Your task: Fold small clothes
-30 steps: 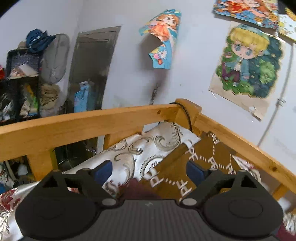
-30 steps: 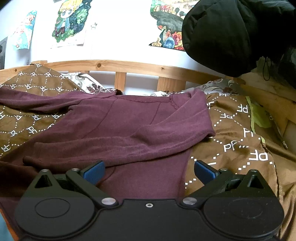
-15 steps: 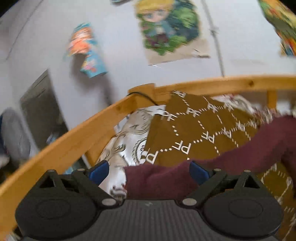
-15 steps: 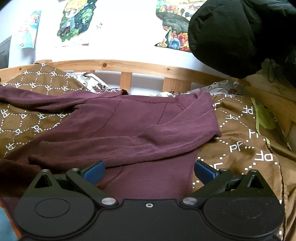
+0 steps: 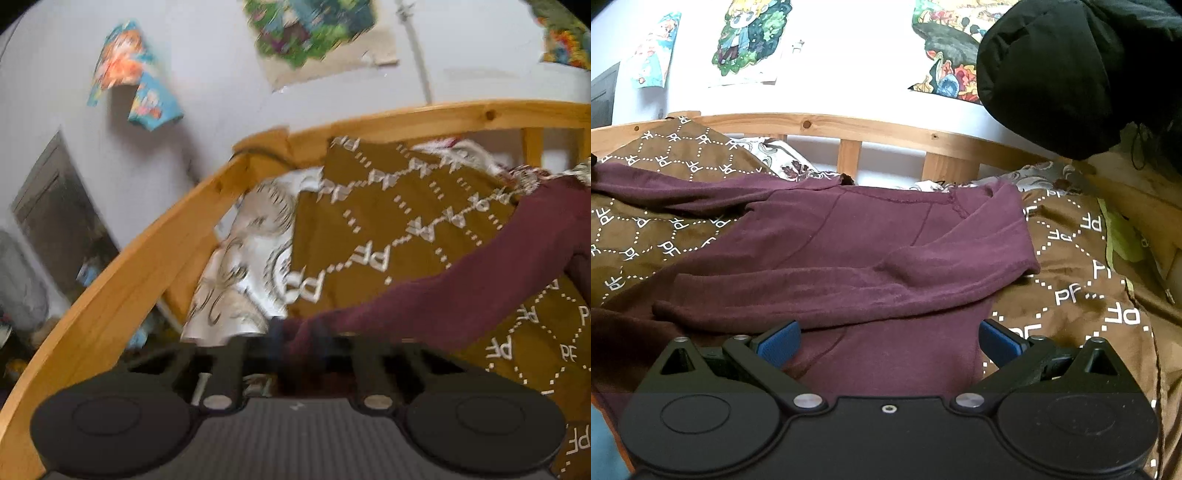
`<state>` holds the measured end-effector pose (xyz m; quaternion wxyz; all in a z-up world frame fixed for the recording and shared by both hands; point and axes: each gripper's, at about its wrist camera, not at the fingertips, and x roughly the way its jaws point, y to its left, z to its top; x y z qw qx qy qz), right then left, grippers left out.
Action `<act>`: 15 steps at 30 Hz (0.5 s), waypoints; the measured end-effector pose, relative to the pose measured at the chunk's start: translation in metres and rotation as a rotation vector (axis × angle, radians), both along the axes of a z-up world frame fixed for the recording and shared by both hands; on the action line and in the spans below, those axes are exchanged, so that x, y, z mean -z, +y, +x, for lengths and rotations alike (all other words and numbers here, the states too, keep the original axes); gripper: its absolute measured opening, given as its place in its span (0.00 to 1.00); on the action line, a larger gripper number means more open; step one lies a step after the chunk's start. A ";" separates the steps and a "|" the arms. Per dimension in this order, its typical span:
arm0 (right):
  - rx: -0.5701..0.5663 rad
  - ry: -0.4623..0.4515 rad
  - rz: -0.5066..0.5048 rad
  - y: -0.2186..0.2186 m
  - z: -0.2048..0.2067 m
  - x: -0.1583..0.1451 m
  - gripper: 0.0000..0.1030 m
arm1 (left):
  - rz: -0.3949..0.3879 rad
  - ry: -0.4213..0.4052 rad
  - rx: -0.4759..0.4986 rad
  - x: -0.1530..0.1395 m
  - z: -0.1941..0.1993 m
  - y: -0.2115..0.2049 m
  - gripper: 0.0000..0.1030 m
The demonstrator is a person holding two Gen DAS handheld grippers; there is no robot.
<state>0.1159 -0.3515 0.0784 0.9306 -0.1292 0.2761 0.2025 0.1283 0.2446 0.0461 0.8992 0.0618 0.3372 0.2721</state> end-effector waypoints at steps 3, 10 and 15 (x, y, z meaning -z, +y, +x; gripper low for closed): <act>-0.002 -0.017 0.002 0.001 -0.001 -0.005 0.99 | -0.086 -0.017 -0.048 -0.020 -0.004 -0.003 0.04; -0.006 -0.064 0.011 0.002 -0.007 -0.024 0.99 | -0.344 0.008 -0.085 -0.091 0.000 -0.026 0.03; -0.028 -0.105 0.021 0.004 -0.014 -0.039 0.99 | -0.636 -0.024 -0.088 -0.127 -0.014 -0.028 0.03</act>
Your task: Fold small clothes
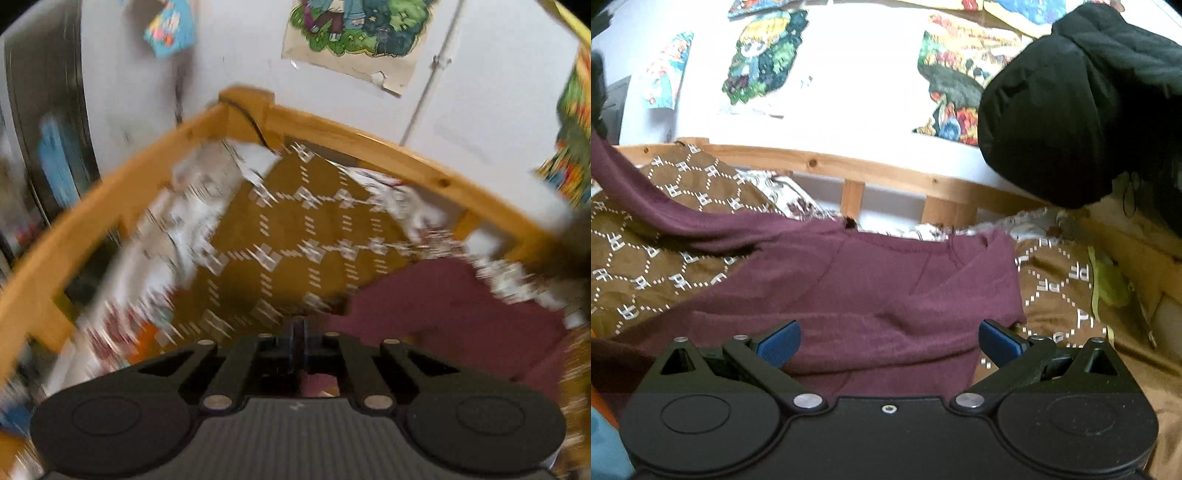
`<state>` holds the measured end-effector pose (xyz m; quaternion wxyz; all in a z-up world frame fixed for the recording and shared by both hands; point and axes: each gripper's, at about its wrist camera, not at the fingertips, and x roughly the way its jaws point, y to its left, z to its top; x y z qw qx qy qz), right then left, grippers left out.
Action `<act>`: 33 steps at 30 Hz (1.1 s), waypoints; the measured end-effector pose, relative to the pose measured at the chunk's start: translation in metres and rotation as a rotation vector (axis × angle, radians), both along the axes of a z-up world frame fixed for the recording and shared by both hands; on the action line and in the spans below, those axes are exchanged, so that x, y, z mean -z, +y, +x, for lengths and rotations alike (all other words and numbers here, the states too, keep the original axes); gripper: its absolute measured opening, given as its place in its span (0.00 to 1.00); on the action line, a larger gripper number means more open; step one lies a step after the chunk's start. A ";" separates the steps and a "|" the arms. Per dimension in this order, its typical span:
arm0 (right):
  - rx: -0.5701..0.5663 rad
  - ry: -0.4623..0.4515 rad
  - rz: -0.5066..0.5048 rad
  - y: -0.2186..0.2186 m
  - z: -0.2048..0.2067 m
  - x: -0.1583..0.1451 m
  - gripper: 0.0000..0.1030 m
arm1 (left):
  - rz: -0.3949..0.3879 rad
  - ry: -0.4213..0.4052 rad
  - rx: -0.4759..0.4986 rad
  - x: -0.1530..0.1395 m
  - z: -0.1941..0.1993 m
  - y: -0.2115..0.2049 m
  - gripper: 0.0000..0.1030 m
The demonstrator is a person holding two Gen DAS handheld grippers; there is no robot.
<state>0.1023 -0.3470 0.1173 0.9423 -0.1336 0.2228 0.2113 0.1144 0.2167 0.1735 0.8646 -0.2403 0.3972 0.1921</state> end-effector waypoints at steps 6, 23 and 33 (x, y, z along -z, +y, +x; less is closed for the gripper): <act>-0.028 -0.018 0.003 0.002 -0.006 -0.013 0.99 | -0.150 -0.109 0.022 -0.027 -0.008 -0.030 0.03; 0.174 -0.057 0.028 -0.051 0.016 -0.050 0.99 | -0.086 0.004 0.581 0.004 0.106 -0.266 0.03; 0.353 -0.056 0.029 -0.111 0.039 -0.047 0.99 | -0.005 0.051 0.707 0.101 0.130 -0.341 0.04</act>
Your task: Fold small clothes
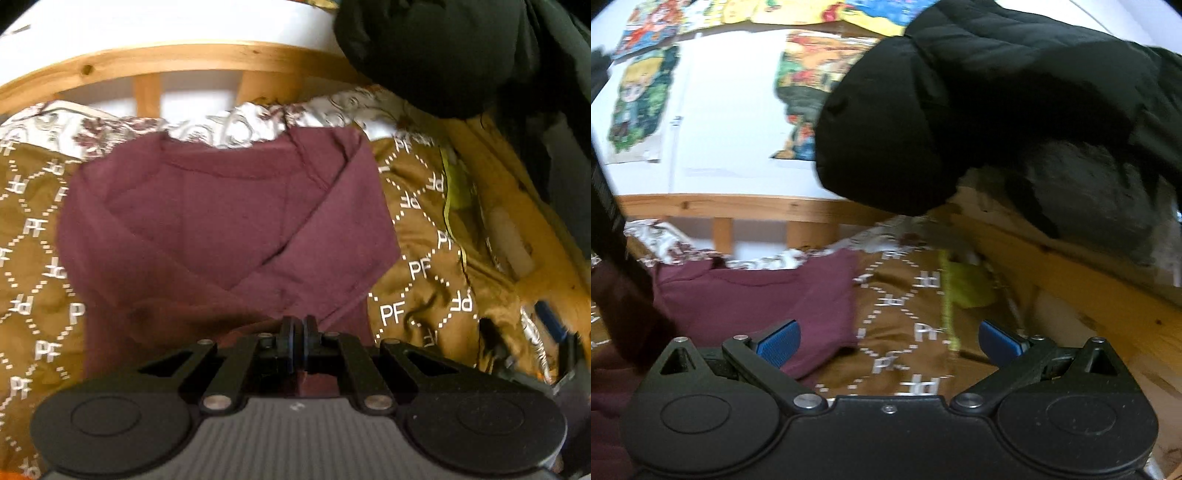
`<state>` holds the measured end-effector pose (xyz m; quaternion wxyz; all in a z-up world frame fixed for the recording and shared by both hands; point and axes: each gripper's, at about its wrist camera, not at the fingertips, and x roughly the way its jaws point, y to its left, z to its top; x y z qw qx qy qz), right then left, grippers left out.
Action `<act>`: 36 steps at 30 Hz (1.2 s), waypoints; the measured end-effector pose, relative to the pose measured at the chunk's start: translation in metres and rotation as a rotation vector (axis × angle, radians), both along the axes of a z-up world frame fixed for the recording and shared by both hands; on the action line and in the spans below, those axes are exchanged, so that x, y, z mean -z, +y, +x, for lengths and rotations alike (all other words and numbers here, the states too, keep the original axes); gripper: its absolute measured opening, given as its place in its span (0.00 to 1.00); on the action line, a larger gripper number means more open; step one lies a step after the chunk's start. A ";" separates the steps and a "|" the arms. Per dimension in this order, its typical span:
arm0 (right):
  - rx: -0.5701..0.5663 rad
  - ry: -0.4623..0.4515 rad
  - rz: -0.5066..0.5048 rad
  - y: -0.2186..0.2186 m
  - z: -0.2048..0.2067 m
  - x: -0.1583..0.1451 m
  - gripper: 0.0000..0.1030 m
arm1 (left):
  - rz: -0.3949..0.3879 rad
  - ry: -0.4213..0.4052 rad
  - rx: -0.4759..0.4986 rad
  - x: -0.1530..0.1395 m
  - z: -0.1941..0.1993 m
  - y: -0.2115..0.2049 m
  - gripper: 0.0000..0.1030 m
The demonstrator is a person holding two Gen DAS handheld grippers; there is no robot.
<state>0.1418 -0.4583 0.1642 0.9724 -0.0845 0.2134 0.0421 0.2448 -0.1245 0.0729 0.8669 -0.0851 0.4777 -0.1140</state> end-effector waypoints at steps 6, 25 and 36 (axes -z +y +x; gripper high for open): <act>0.060 0.031 0.010 -0.018 0.016 0.015 0.99 | -0.014 -0.022 0.035 0.039 -0.005 -0.013 0.18; -0.177 0.170 0.137 0.039 0.003 0.060 0.99 | 0.031 -0.207 -0.227 0.060 -0.055 0.122 0.96; -0.239 0.352 0.286 0.077 0.016 0.096 0.77 | 0.051 -0.186 -0.516 0.098 -0.001 0.226 0.90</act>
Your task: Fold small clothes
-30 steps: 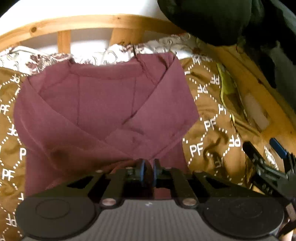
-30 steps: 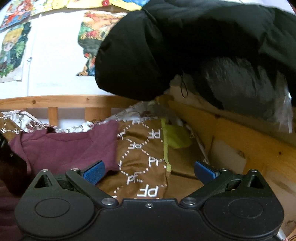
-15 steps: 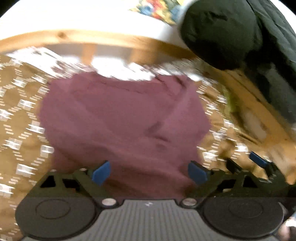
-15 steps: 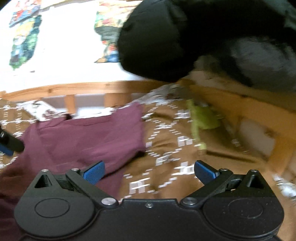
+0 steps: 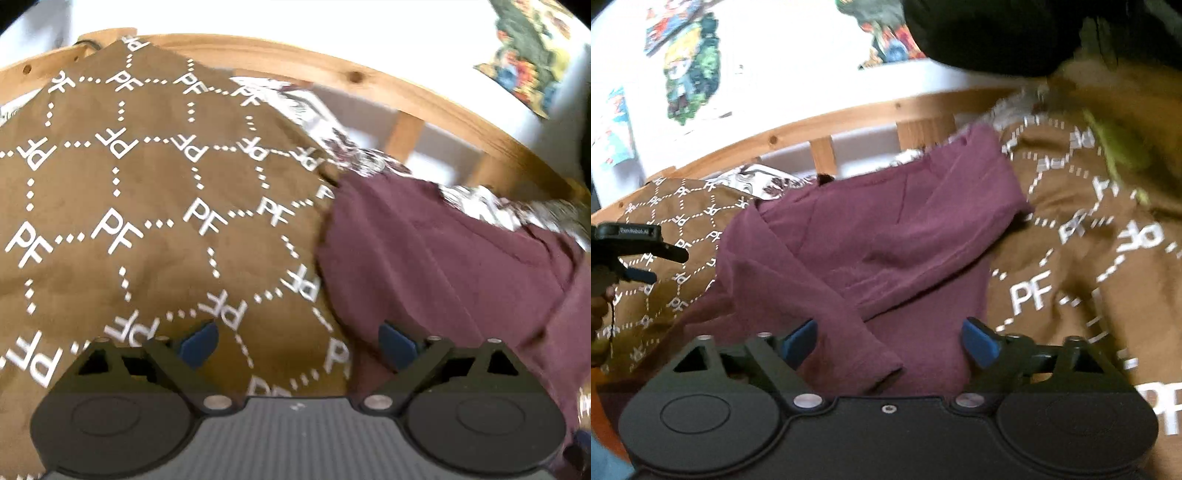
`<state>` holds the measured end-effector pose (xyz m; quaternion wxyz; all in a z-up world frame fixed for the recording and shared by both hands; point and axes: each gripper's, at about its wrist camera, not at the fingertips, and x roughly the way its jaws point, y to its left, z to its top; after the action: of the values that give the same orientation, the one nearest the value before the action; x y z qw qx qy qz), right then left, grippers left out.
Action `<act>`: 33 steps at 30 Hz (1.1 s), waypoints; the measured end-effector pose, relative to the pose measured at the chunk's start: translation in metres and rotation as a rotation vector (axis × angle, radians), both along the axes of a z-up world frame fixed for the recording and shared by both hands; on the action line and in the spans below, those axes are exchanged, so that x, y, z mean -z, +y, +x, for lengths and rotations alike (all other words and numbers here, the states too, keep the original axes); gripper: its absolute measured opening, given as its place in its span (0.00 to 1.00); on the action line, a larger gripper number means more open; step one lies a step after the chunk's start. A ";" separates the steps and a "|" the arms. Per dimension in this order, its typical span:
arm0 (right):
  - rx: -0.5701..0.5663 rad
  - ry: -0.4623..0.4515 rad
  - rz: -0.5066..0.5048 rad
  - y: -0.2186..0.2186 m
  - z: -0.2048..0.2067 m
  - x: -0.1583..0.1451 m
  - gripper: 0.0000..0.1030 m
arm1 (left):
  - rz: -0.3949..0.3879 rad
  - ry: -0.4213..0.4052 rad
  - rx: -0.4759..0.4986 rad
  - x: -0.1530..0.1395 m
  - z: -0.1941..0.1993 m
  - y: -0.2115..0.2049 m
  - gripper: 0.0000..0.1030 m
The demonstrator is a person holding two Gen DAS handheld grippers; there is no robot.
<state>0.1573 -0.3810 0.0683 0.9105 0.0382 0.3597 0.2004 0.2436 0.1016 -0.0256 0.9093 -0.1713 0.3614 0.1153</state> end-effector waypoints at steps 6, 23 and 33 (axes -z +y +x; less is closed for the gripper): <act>0.002 0.040 -0.046 0.009 -0.001 0.016 0.44 | -0.140 -0.017 -0.037 0.016 0.032 0.022 0.78; -0.005 -0.031 -0.090 0.009 -0.021 0.004 0.07 | -0.199 -0.015 -0.045 0.017 0.049 0.021 0.01; -0.006 0.027 -0.100 0.007 -0.020 0.006 0.21 | -0.206 0.006 -0.055 0.000 0.017 0.025 0.61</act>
<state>0.1373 -0.3741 0.0621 0.9057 -0.0056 0.3817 0.1843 0.2603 0.1264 -0.0257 0.8824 -0.2731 0.3691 0.1030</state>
